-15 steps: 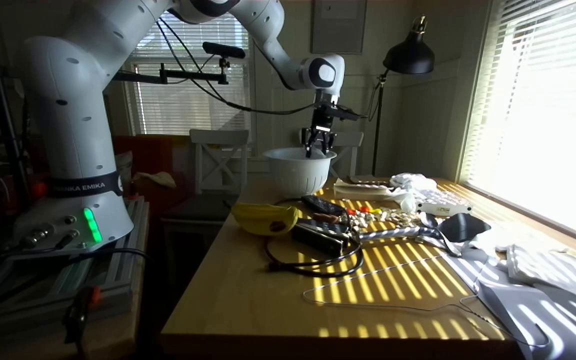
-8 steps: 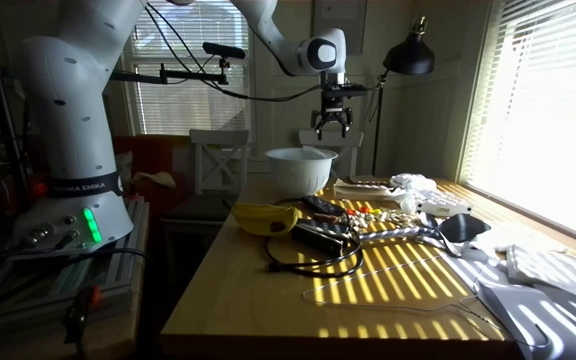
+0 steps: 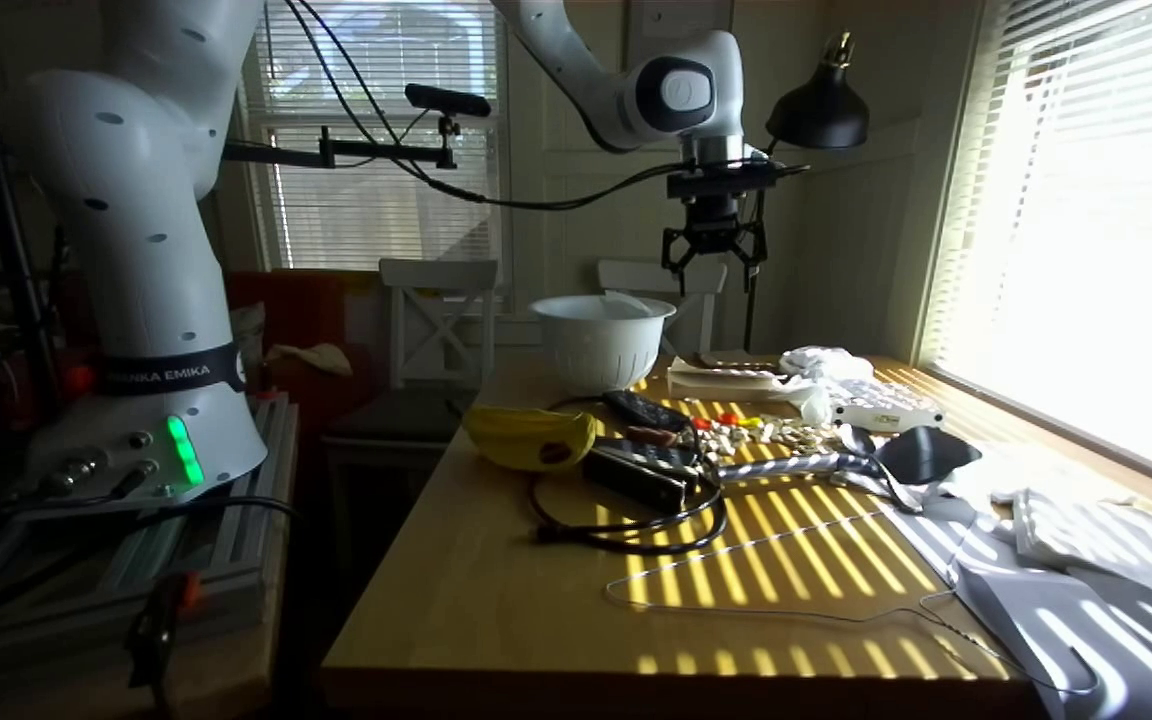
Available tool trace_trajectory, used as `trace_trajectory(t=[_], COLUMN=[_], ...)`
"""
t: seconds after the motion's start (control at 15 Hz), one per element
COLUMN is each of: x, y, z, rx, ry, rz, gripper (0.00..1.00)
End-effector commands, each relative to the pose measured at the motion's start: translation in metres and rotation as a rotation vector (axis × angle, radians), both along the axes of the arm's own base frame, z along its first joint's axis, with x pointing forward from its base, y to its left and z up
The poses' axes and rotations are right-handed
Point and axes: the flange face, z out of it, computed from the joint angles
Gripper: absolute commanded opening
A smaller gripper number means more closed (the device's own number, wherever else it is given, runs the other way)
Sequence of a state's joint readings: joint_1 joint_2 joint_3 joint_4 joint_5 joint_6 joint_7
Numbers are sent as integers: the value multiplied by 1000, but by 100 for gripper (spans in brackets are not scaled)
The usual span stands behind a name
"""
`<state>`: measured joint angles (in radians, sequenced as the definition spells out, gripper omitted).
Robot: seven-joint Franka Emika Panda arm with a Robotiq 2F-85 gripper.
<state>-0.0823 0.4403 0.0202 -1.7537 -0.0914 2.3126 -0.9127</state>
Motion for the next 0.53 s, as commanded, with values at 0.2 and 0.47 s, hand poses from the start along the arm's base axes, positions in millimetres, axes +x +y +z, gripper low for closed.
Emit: trace_trajectory(t=[0.2,0.47], x=[-64,-57], y=[-109,-119], z=[-40,-46], rx=[-2,-11], ry=[40,57], rz=[-378,-357], gripper=[100,100])
